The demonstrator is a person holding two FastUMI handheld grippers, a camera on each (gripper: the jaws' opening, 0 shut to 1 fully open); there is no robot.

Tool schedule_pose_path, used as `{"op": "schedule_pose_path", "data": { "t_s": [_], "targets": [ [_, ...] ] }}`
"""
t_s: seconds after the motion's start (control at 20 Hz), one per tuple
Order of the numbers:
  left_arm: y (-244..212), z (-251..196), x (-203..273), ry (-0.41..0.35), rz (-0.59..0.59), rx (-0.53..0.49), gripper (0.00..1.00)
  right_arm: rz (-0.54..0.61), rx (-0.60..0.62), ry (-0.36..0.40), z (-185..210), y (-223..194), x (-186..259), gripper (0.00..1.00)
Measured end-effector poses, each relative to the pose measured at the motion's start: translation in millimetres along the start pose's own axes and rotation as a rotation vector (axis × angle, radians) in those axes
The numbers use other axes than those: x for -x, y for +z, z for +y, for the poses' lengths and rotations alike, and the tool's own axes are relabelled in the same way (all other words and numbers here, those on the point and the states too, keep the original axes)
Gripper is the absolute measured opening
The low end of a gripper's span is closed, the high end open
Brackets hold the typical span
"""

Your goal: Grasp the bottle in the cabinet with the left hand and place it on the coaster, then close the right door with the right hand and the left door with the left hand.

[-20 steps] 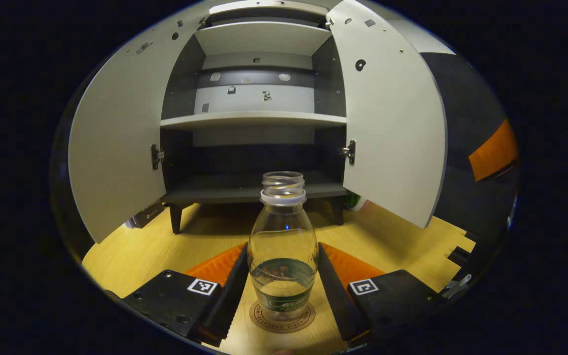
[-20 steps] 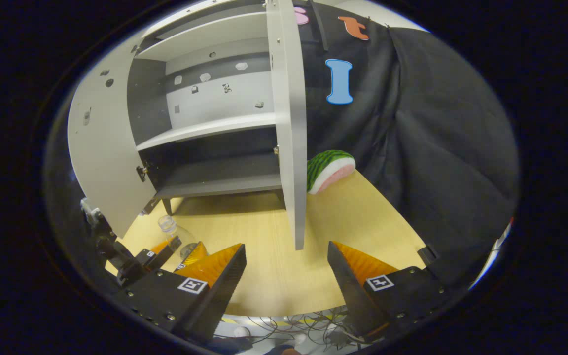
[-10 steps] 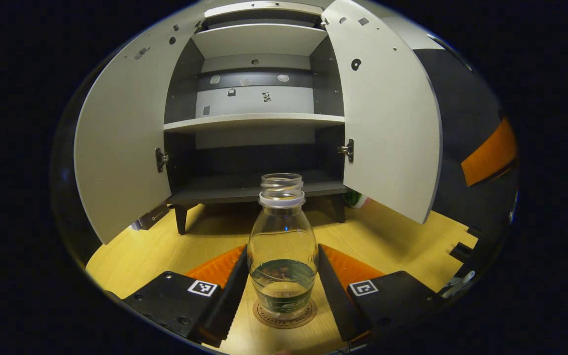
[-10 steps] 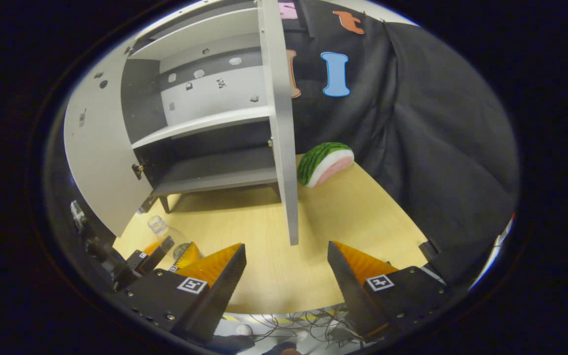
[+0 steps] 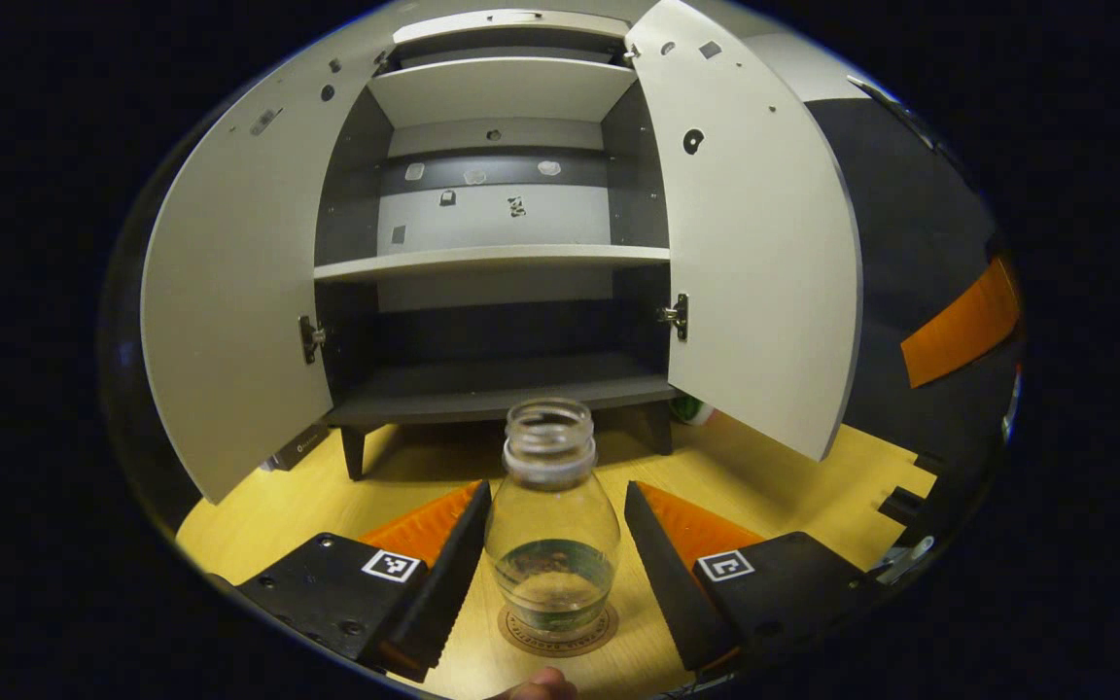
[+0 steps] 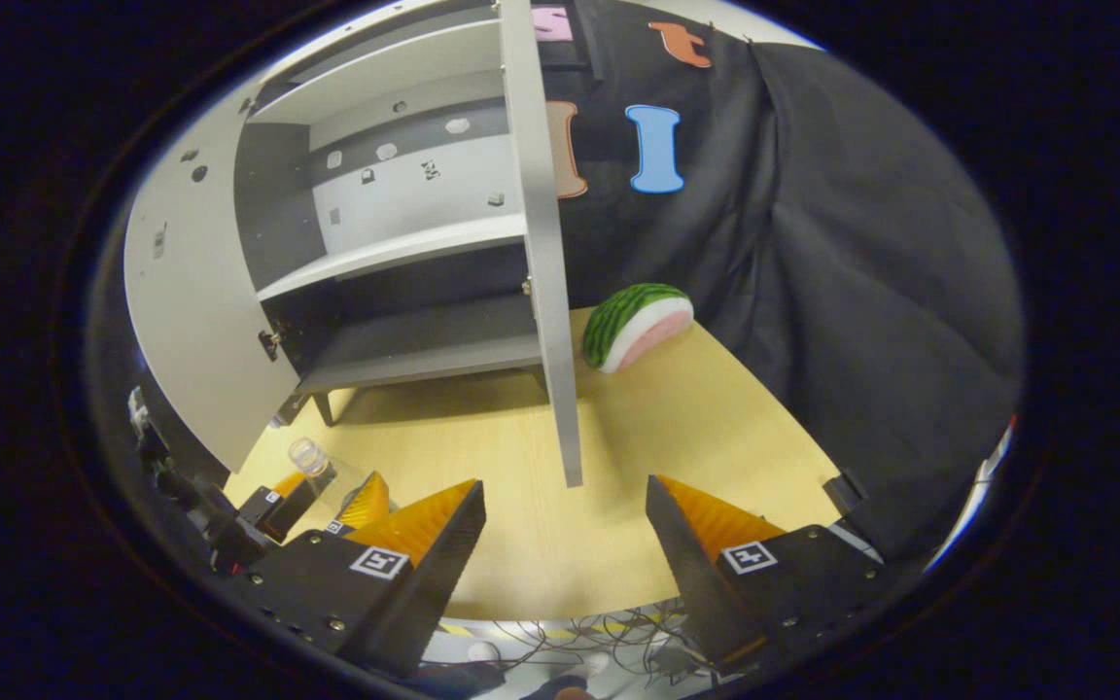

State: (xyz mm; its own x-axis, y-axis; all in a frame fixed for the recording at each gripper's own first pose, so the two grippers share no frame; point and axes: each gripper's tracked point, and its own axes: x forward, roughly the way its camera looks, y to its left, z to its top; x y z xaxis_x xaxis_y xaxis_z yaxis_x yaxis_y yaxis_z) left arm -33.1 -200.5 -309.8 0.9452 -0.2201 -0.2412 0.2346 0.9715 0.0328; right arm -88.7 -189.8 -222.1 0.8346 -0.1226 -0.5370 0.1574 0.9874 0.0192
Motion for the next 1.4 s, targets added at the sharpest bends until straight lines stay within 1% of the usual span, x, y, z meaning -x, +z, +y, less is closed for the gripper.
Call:
{"op": "schedule_pose_path", "data": {
  "t_s": [0.05, 0.1, 0.15, 0.3, 0.55, 0.6, 0.65, 0.8, 1.0, 1.05, 1.1, 1.25, 1.3, 1.35, 1.4],
  "targets": [
    [7.8, -0.5, -1.0, -0.003, -0.008, -0.010, 0.88, -0.006, -0.005, 0.005, 0.3, 1.9, 1.6, 1.00],
    [15.4, 0.0, 0.1, -0.004, -0.022, -0.013, 0.89, -0.016, -0.007, 0.010, 0.9, 7.3, 3.3, 0.98],
    [23.4, -0.8, 1.0, -0.004, -0.031, -0.014, 0.89, -0.028, -0.006, 0.017, 1.9, 12.8, 6.1, 1.00],
    [45.3, -0.8, 7.3, 0.004, -0.028, -0.033, 0.88, -0.078, -0.011, 0.028, -0.1, 37.1, 16.2, 1.00],
    [121.4, 7.7, 19.7, 0.027, -0.119, -0.017, 0.88, -0.207, -0.031, 0.040, -17.0, 95.3, 43.1, 1.00],
    [135.4, 10.4, 22.4, 0.034, -0.133, -0.006, 0.88, -0.234, -0.036, 0.041, -23.1, 108.0, 49.4, 0.98],
    [150.0, 14.4, 25.4, 0.043, -0.150, 0.007, 0.88, -0.264, -0.039, 0.043, -28.0, 121.8, 54.5, 1.00],
    [184.3, 28.4, 33.2, 0.083, -0.184, 0.029, 0.89, -0.344, -0.038, 0.049, -42.8, 162.2, 64.4, 1.00],
    [199.8, 52.5, 50.6, 0.167, -0.196, 0.022, 0.90, -0.418, -0.032, 0.094, -52.9, 208.7, 64.0, 0.97],
    [195.7, 55.6, 54.6, 0.180, -0.185, 0.016, 0.91, -0.430, -0.023, 0.105, -53.5, 218.5, 62.1, 0.97],
    [193.5, 57.1, 58.2, 0.189, -0.175, 0.010, 0.91, -0.436, -0.018, 0.123, -51.5, 227.0, 58.6, 1.00],
    [181.5, 64.2, 68.9, 0.220, -0.115, -0.010, 0.91, -0.448, -0.033, 0.201, -37.4, 246.2, 52.7, 1.00],
    [182.7, 66.4, 71.6, 0.226, -0.111, 0.002, 0.92, -0.454, -0.034, 0.206, -37.8, 250.7, 49.5, 1.00],
    [186.2, 69.9, 76.4, 0.235, -0.111, 0.015, 0.92, -0.455, -0.029, 0.206, -40.7, 253.5, 45.2, 0.98],
    [186.5, 74.1, 78.4, 0.248, -0.106, 0.023, 0.93, -0.452, -0.026, 0.217, -40.3, 255.6, 42.3, 1.00]
  ]
}}
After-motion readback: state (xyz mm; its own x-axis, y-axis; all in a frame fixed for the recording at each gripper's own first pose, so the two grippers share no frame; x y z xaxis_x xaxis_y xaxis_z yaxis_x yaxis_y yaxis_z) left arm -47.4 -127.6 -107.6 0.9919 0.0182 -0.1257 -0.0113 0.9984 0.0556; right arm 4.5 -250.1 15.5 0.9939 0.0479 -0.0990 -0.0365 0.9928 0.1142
